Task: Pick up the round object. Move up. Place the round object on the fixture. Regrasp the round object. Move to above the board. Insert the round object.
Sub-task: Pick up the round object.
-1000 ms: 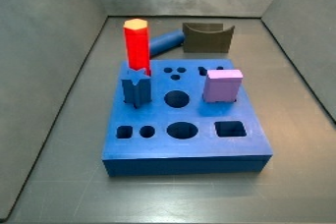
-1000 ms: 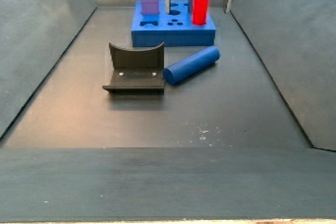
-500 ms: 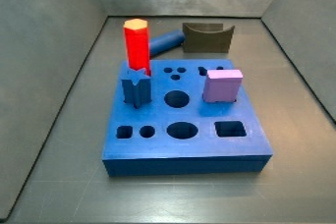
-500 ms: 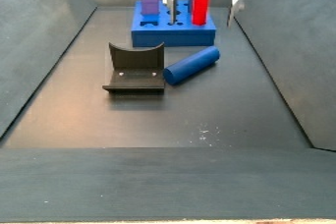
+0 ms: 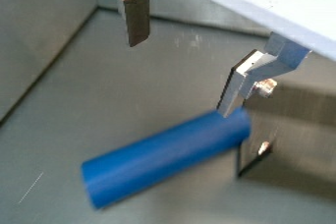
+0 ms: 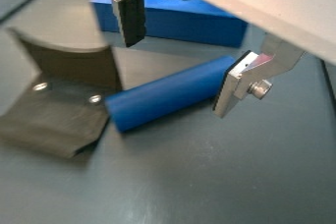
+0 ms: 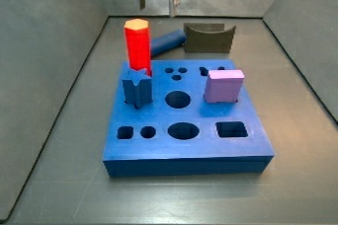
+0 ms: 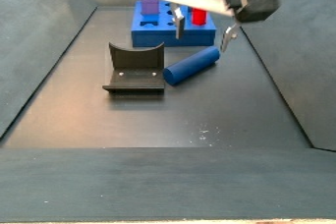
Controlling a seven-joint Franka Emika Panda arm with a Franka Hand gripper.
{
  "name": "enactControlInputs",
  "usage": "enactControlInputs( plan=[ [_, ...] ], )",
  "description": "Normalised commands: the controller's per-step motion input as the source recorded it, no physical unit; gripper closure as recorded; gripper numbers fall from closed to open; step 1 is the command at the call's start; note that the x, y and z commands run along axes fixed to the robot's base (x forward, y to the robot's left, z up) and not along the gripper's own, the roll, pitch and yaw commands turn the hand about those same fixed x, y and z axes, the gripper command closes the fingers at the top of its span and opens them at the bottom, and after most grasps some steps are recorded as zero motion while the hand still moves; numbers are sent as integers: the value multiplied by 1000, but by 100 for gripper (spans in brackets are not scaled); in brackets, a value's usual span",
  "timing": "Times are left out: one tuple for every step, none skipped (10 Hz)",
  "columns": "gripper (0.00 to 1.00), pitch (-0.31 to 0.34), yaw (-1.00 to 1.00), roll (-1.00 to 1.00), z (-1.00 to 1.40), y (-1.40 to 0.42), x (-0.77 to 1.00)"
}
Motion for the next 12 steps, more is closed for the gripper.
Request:
enactControlInputs(
  plan=[
    [0,-276,-491,-14,-717,-531,0],
    [0,-243,-334,0,-897,-666,91],
    [0,-164,-149,0,-937,-620,314],
    [0,-91,-20,-101,-897,-194,426],
    [0,0,0,-39,-749,0,471],
    [0,7,-3,0,-726,0,440],
    [0,36,0,139,-571,0,120],
    [0,27,91,310,-414,6,-51],
    [0,66,117,409,-297,0,-137],
    [0,80,29,343,-323,0,-69],
    [0,80,0,171,-257,0,0],
    [0,77,0,121,-114,80,-66]
  ],
)
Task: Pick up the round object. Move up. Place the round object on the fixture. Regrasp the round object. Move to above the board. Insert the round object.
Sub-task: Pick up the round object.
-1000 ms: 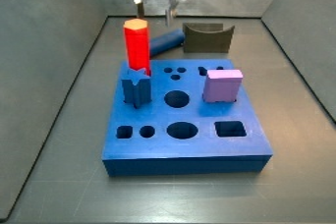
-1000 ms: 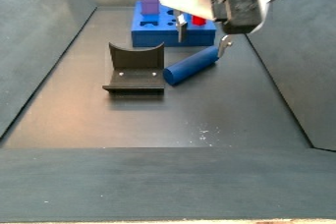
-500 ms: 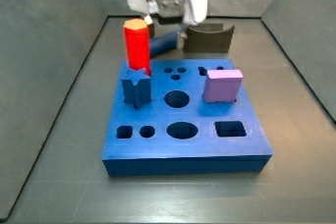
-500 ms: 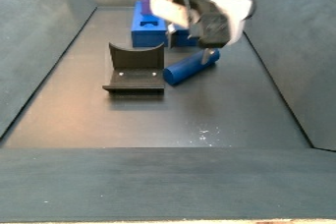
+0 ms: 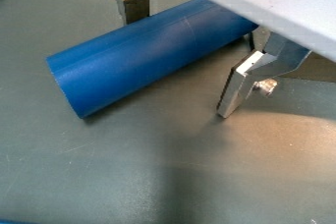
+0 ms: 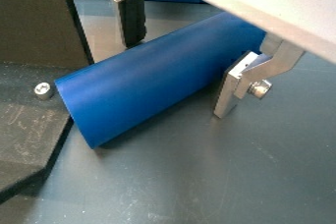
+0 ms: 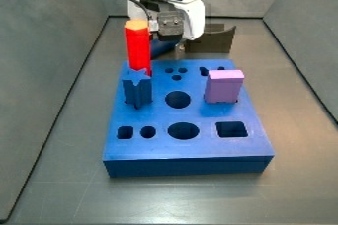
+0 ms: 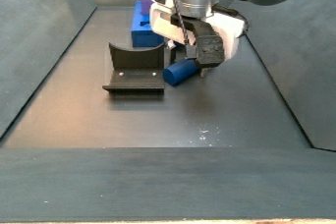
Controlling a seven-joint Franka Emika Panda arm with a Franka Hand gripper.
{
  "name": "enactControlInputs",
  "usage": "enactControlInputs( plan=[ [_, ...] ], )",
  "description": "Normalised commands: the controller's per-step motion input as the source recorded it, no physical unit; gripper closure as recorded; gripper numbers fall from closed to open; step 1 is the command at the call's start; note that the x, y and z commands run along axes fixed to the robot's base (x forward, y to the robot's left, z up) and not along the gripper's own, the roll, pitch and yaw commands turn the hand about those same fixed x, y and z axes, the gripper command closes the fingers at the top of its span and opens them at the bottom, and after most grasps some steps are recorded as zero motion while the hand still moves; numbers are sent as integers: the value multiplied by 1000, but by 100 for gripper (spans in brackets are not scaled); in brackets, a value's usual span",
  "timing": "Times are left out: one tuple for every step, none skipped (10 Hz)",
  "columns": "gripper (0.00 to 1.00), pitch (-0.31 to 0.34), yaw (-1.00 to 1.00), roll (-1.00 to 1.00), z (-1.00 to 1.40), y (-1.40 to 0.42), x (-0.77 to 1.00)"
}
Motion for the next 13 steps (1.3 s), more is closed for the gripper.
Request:
enactControlInputs(
  plan=[
    [0,0,-114,0,0,0,-137],
    [0,0,0,0,0,0,0],
    [100,0,0,0,0,0,0],
    [100,0,0,0,0,0,0],
    [100,0,0,0,0,0,0],
    [100,0,0,0,0,0,0],
    [100,0,0,0,0,0,0],
    [100,0,0,0,0,0,0],
    [100,0,0,0,0,0,0],
    [100,0,0,0,0,0,0],
    [100,0,0,0,0,0,0],
    [100,0,0,0,0,0,0],
    [100,0,0,0,0,0,0]
  ],
)
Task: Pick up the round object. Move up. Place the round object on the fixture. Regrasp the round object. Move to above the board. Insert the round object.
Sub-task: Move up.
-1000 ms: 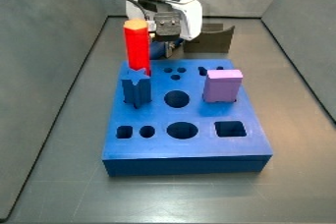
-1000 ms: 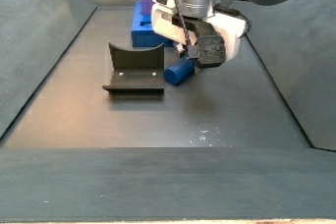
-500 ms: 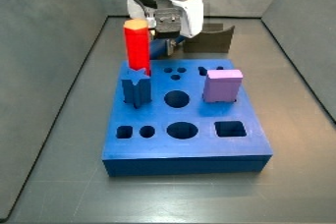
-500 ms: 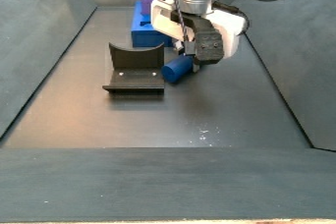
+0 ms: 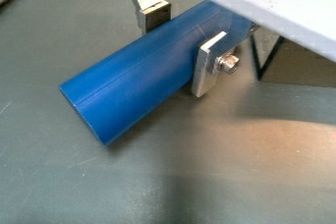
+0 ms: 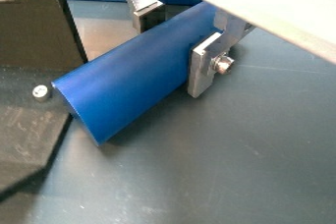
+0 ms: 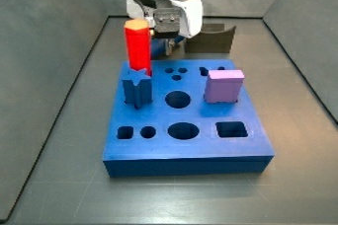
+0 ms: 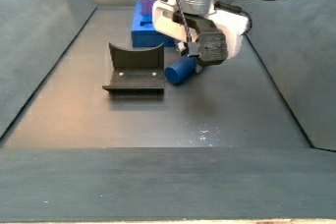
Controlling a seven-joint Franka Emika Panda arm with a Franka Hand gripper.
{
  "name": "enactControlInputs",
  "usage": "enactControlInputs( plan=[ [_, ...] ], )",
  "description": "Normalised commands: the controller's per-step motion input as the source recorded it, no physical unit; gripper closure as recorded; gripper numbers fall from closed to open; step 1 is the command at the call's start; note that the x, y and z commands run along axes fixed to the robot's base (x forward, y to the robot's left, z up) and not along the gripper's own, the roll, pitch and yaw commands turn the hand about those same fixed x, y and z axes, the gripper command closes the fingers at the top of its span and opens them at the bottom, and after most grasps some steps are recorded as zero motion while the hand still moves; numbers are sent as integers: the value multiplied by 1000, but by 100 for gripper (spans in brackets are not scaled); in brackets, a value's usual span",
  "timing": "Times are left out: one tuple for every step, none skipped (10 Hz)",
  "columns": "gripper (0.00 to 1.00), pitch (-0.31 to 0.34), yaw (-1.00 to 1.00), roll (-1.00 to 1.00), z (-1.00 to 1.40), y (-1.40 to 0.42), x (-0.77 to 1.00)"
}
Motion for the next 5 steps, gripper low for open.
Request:
enactControlInputs(
  plan=[
    [100,0,0,0,1000,0,0],
    [100,25,40,-43,939,-75,-36],
    [100,24,44,-48,870,-56,-40],
    [100,24,37,-63,703,-25,-34],
    [100,28,34,-72,611,-21,-29]
  ],
)
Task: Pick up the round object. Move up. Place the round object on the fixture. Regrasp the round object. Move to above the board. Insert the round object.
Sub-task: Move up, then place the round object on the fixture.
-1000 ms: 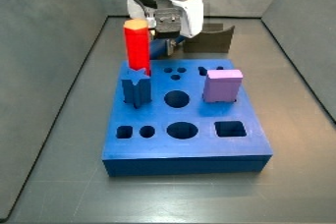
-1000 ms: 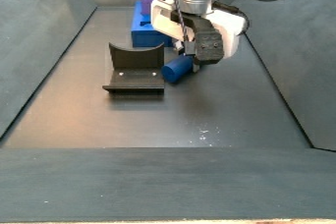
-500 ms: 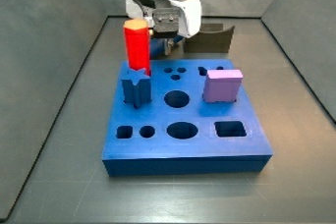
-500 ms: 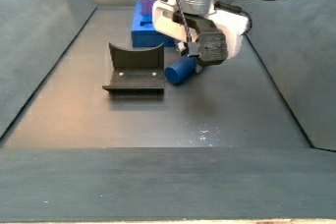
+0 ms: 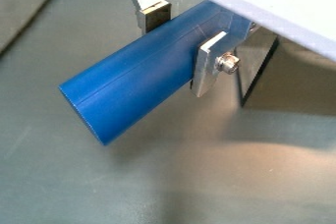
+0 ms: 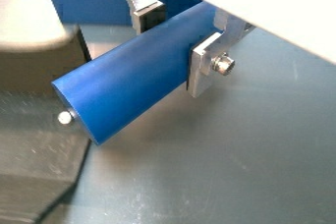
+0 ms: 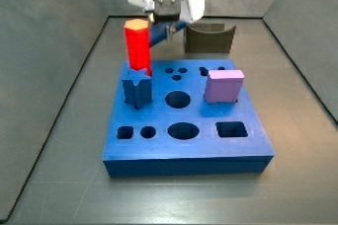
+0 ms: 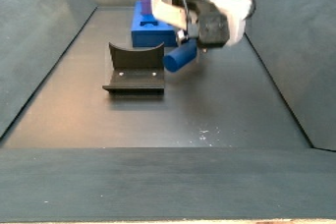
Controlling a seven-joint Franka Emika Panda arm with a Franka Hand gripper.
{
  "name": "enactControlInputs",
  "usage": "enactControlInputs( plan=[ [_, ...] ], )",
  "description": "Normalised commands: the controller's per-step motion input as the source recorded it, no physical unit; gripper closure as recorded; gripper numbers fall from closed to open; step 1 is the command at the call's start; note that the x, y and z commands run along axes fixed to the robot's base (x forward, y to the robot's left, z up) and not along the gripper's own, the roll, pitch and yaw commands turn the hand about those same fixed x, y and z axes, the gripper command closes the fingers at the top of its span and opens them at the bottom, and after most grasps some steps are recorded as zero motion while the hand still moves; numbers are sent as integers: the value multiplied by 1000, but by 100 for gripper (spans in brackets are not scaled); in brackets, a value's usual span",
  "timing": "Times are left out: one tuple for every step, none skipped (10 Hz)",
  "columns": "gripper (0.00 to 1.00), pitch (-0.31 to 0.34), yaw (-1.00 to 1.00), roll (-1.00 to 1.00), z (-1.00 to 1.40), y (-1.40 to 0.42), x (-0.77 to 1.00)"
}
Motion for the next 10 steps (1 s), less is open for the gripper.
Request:
enactControlInputs(
  plan=[
    [100,42,27,-88,428,-13,-20],
    [100,50,23,-103,288,-8,-17],
    [100,0,0,0,1000,0,0],
    [100,-17,-10,-8,1000,4,9],
    [100,7,-8,-18,1000,1,-5],
    [100,22,-2,-37,1000,-1,-9],
    [100,30,4,-56,1000,-4,-13],
    [100,39,9,-74,1000,-6,-17],
    [100,43,11,-98,975,-8,-17],
    [100,49,2,-110,835,-6,-16]
  ],
)
